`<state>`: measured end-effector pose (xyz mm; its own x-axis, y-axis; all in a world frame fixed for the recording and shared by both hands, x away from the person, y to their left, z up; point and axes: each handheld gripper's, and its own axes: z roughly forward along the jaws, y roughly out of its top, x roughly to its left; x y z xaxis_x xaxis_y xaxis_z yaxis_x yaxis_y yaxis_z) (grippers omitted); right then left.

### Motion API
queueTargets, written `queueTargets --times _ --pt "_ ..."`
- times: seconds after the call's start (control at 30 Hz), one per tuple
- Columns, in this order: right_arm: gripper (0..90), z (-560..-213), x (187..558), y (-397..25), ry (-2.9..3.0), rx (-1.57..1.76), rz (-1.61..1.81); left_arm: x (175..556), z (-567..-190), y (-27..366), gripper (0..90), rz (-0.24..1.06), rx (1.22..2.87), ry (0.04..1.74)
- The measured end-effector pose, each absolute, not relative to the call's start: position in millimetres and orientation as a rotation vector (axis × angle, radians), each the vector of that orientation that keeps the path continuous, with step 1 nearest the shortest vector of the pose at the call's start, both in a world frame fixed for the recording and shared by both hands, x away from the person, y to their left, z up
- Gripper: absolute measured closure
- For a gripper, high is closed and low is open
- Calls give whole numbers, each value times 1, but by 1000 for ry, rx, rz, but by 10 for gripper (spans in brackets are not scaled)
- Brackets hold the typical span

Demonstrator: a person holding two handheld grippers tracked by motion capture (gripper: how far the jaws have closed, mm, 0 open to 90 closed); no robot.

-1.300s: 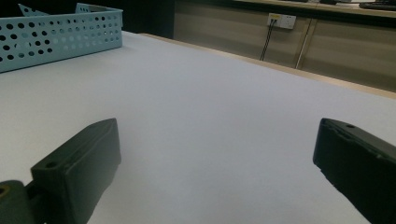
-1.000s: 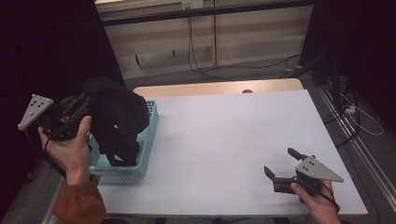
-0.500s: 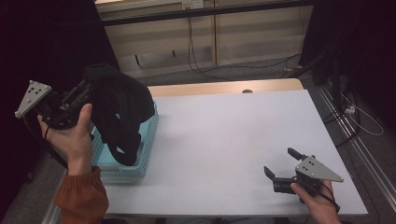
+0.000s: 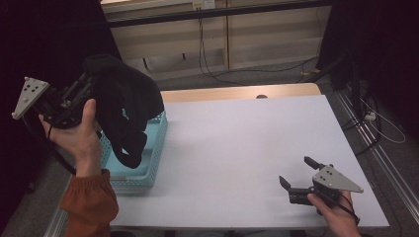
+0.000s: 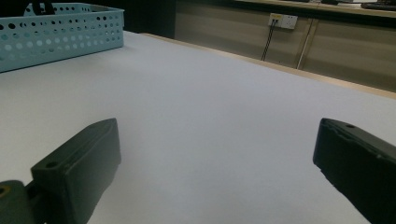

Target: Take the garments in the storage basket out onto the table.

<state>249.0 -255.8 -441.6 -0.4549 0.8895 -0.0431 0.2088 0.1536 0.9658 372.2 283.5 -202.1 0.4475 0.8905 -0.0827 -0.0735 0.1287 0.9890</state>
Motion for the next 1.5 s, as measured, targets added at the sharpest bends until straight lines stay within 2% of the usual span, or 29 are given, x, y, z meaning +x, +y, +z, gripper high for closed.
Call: queueTargets --times 0.53,1.17,1.5 --pt "1 -442 249 -256 1784 1049 1339 366 -182 268 728 888 1223 778" --pt "0 -442 249 -256 1787 1047 1337 368 -162 225 728 795 1242 683" --pt "0 -442 248 -256 1791 1042 1339 372 -171 200 727 740 1288 654"
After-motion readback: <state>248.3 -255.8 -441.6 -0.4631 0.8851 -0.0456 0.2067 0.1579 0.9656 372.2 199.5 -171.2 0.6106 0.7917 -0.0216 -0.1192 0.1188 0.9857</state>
